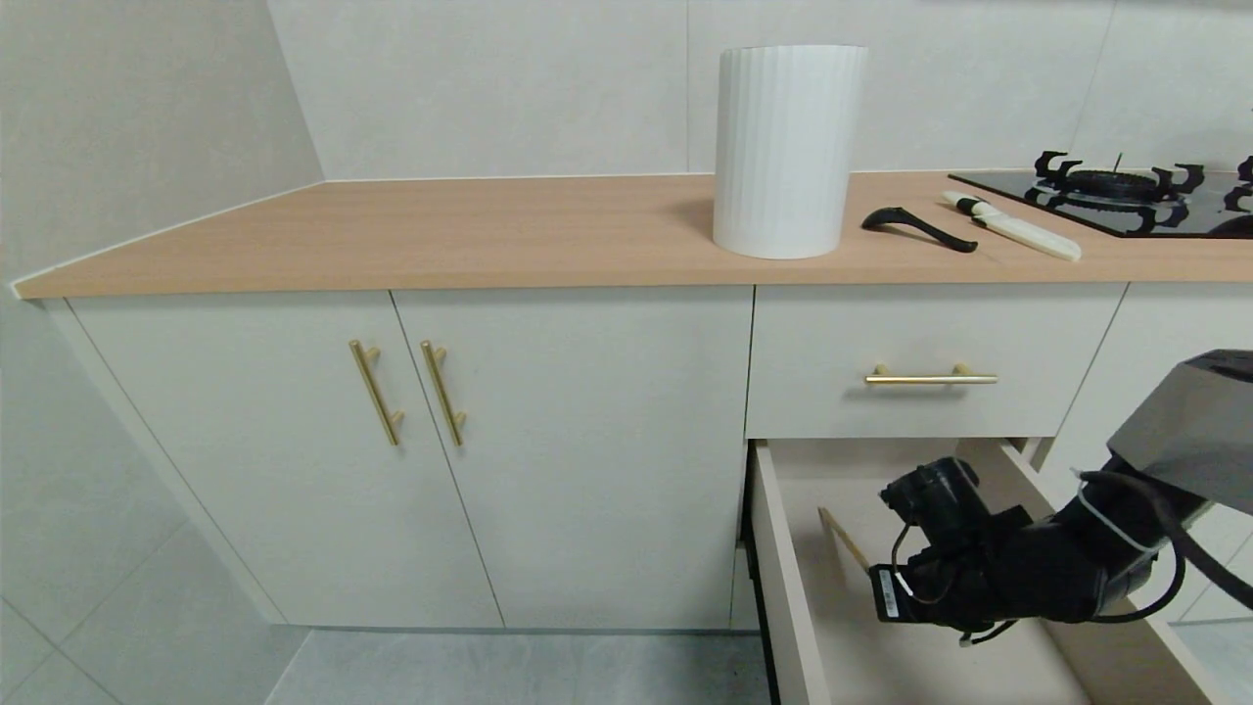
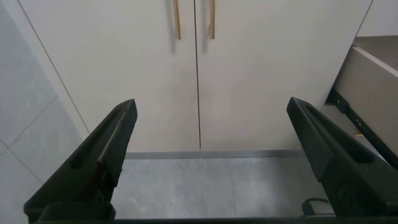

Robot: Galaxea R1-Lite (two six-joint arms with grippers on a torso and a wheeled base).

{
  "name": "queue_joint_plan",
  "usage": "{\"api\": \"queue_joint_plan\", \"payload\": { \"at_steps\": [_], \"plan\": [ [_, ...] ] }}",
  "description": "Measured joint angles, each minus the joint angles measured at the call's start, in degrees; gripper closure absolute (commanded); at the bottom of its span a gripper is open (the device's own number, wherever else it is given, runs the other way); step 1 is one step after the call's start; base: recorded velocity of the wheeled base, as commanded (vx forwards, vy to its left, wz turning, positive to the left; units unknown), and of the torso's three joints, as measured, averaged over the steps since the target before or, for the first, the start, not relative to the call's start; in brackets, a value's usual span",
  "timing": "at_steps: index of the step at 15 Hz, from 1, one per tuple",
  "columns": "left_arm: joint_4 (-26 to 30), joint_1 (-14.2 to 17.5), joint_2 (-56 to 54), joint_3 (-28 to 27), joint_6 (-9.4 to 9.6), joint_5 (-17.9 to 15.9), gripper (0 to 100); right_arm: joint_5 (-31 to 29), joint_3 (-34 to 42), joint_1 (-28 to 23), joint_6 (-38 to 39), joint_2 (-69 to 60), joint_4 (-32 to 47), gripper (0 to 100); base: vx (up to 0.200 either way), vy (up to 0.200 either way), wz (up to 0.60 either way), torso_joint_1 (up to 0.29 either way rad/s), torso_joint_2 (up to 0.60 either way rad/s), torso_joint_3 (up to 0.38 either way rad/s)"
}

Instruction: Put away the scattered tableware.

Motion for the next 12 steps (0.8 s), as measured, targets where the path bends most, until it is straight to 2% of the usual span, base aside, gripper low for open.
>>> {"api": "queue_joint_plan", "payload": {
  "at_steps": [12],
  "plan": [
    [0.00, 0.01, 0.00, 0.00, 0.00, 0.00, 0, -1.40, 0.74, 2.23, -0.68, 7.30, -0.06, 100, 0.000, 0.000, 0.00, 0.000, 0.00, 0.000]
  ]
}}
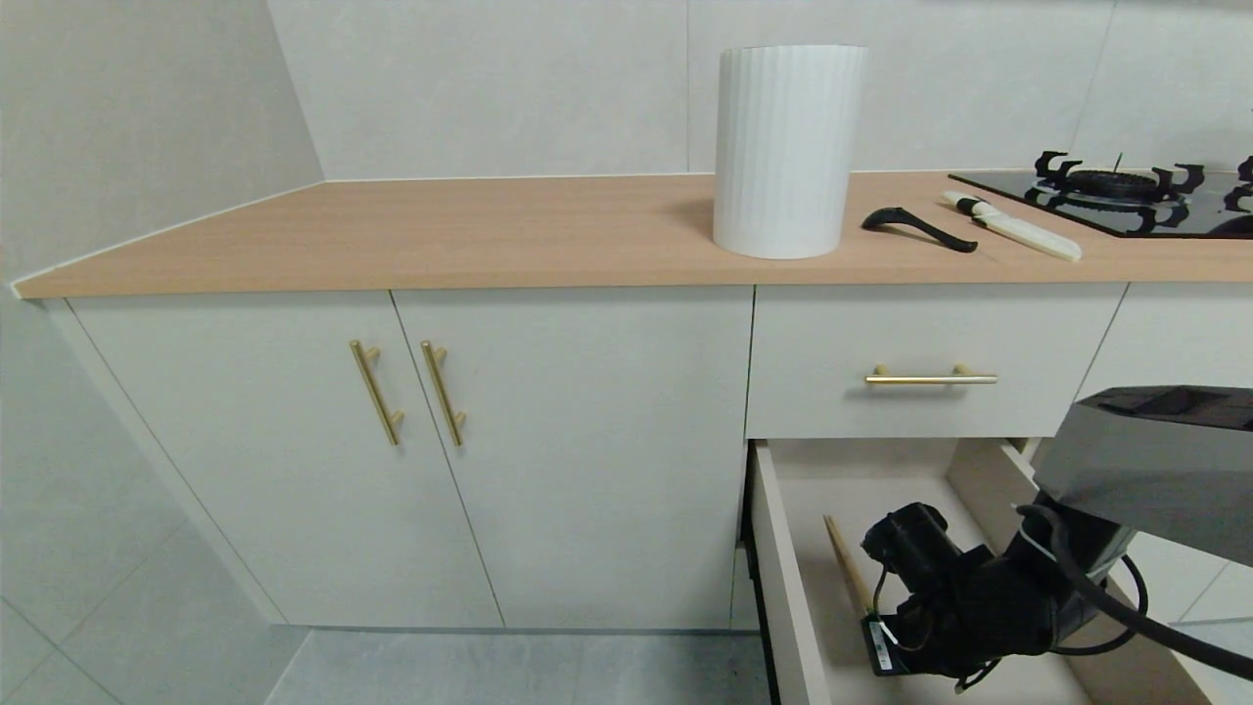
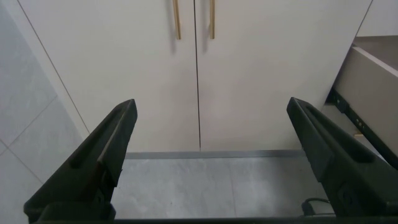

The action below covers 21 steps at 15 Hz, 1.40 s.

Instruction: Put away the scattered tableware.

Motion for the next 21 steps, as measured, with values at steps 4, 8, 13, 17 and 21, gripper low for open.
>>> {"api": "queue_joint_plan", "payload": {
  "at_steps": [4, 8, 13, 17, 21],
  "plan": [
    [0.00, 0.00, 0.00, 0.00, -0.02, -0.01, 0, 0.02, 0.06, 0.00, 0.00, 0.17, 0.02, 0, 0.000, 0.000, 0.00, 0.000, 0.00, 0.000],
    [0.00, 0.00, 0.00, 0.00, 0.00, 0.00, 0, 0.05, 0.09, 0.00, 0.00, 0.09, 0.02, 0, 0.000, 0.000, 0.00, 0.000, 0.00, 0.000],
    [0.00, 0.00, 0.00, 0.00, -0.02, -0.01, 0, 0.13, 1.51, -0.06, 0.00, -7.41, 0.68, 0, 0.000, 0.000, 0.00, 0.000, 0.00, 0.000],
    [-0.02, -0.01, 0.00, 0.00, -0.02, 0.00, 0, -0.96, 3.86, -1.35, -3.51, -20.98, 0.73, 0, 0.000, 0.000, 0.00, 0.000, 0.00, 0.000],
    [-0.02, 0.00, 0.00, 0.00, -0.02, 0.00, 0, -1.21, 5.62, -4.80, -9.97, -37.05, 0.73, 0, 0.000, 0.000, 0.00, 0.000, 0.00, 0.000]
  ]
}}
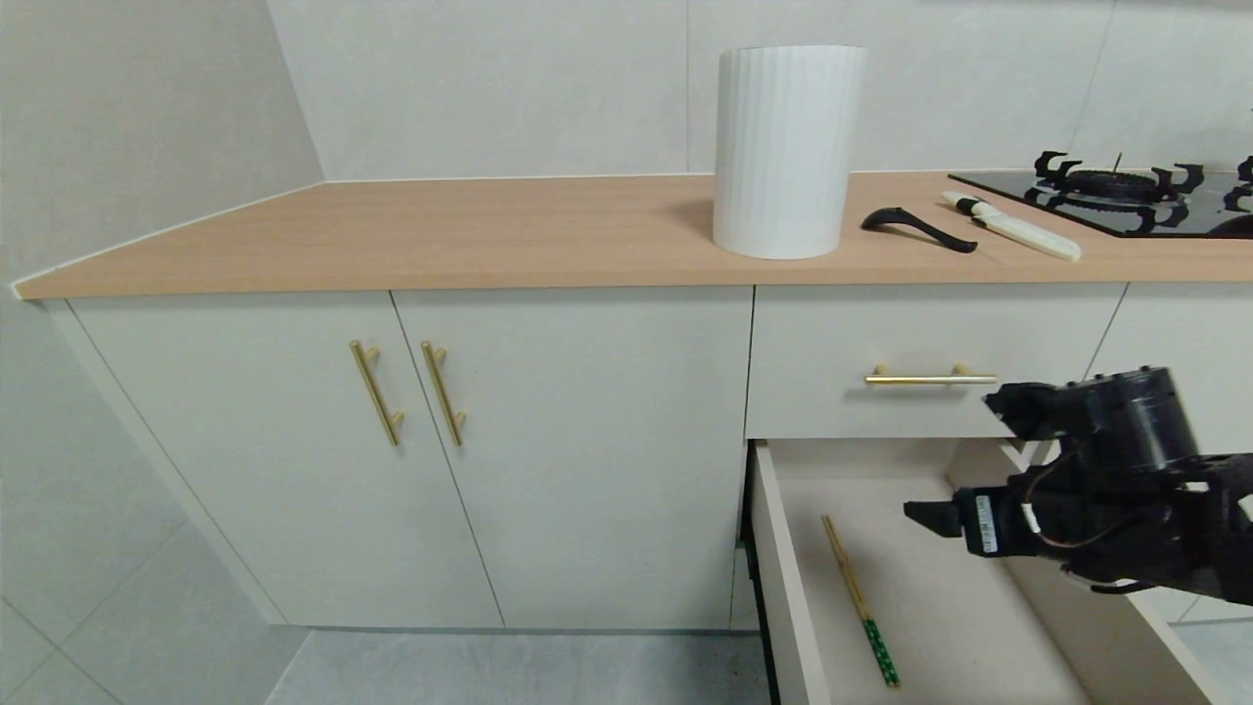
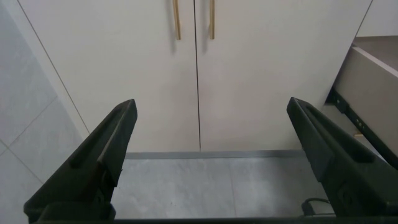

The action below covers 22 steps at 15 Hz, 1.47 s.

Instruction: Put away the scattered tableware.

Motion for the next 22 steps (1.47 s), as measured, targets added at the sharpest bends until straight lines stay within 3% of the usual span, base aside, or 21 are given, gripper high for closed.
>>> {"api": "queue_joint_plan", "payload": {
  "at_steps": [8, 22],
  "plan": [
    [0.09, 0.00, 0.00, -0.01, 0.02, 0.00, 0, 0.20, 0.98, -1.62, -6.75, -18.13, 1.56, 0, 0.000, 0.000, 0.00, 0.023, -0.12, -0.117],
    [0.05, 0.00, 0.00, 0.00, 0.00, 0.00, 0, 2.60, 0.67, -4.68, -6.89, -19.50, 1.51, 0, 0.000, 0.000, 0.00, 0.189, -0.49, -0.285]
  ]
}}
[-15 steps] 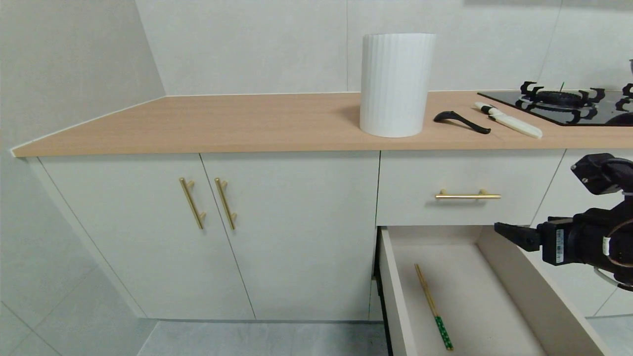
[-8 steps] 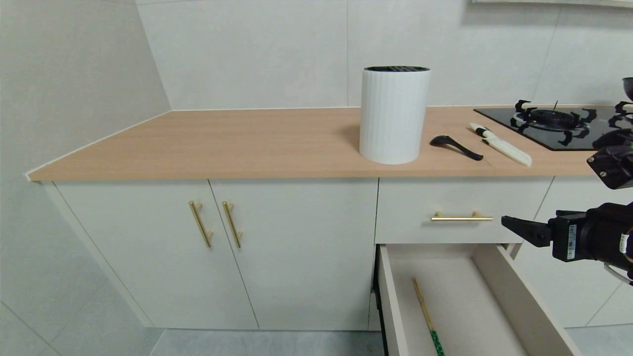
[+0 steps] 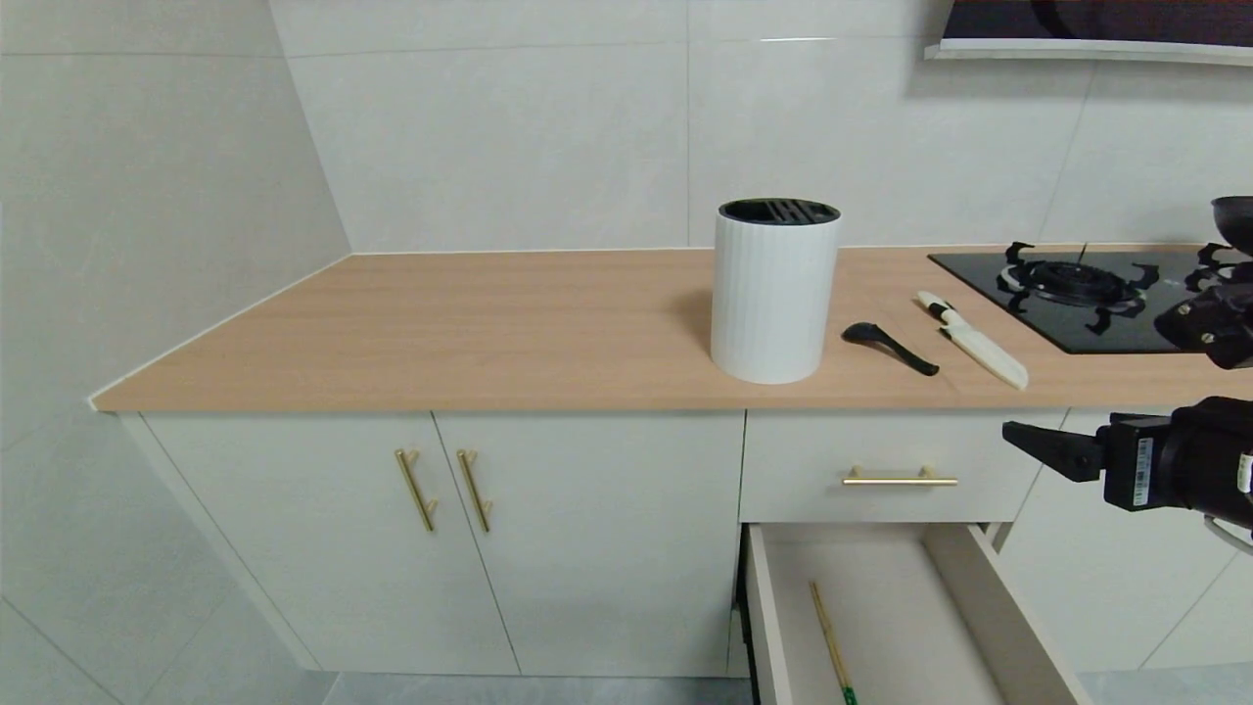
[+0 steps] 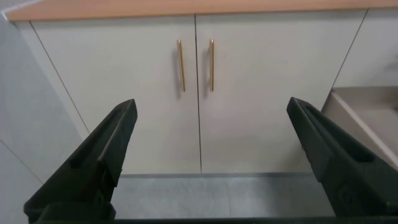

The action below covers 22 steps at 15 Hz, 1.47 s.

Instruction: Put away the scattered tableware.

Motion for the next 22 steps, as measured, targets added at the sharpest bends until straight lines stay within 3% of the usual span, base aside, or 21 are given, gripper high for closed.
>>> {"api": "queue_joint_plan", "payload": {
  "at_steps": [7, 17, 22],
  "plan": [
    [-0.02, 0.00, 0.00, 0.00, 0.00, -0.01, 0, 1.68, -4.78, -1.93, -2.11, 6.33, -0.28, 0, 0.000, 0.000, 0.00, 0.052, -0.12, -0.064],
    [-0.02, -0.01, 0.00, 0.00, 0.02, -0.01, 0, 18.66, -37.60, -10.01, -8.36, 38.12, -0.68, 0, 0.000, 0.000, 0.00, 0.000, 0.00, 0.000],
    [-0.02, 0.00, 0.00, 0.00, 0.00, -0.01, 0, 19.98, -43.14, -12.98, -10.40, 46.63, -4.68, 0, 0.000, 0.000, 0.00, 0.000, 0.00, 0.000]
  ]
}}
